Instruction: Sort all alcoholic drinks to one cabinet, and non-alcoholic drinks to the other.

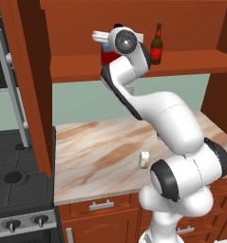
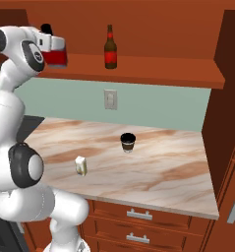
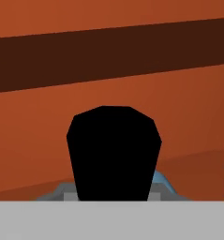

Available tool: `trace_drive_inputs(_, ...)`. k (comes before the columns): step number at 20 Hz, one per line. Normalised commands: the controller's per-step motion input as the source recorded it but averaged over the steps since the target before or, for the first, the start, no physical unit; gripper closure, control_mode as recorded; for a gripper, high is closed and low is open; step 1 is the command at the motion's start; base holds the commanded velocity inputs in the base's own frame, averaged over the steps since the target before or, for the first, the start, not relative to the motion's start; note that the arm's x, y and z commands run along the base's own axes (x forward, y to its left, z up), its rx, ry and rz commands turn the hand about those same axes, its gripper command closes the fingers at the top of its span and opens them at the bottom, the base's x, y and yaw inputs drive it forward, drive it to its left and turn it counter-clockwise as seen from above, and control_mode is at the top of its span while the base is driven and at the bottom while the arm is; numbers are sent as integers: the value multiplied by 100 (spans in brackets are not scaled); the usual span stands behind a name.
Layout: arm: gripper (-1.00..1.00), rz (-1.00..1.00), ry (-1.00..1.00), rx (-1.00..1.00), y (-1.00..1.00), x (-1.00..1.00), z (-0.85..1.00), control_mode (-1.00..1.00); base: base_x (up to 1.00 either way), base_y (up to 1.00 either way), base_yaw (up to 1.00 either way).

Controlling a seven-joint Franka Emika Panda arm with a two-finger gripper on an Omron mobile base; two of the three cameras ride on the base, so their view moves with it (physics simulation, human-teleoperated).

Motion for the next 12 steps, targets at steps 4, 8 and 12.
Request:
trace_drive_inputs(4,100,2,1,-3,7,38,0,-100,0,0,0)
trace_drive_inputs(8,100,2,3,-3,6,39,-3,-100,0,0,0)
trace_drive_inputs(12,100,2,3,-3,3,38,-3,-100,0,0,0)
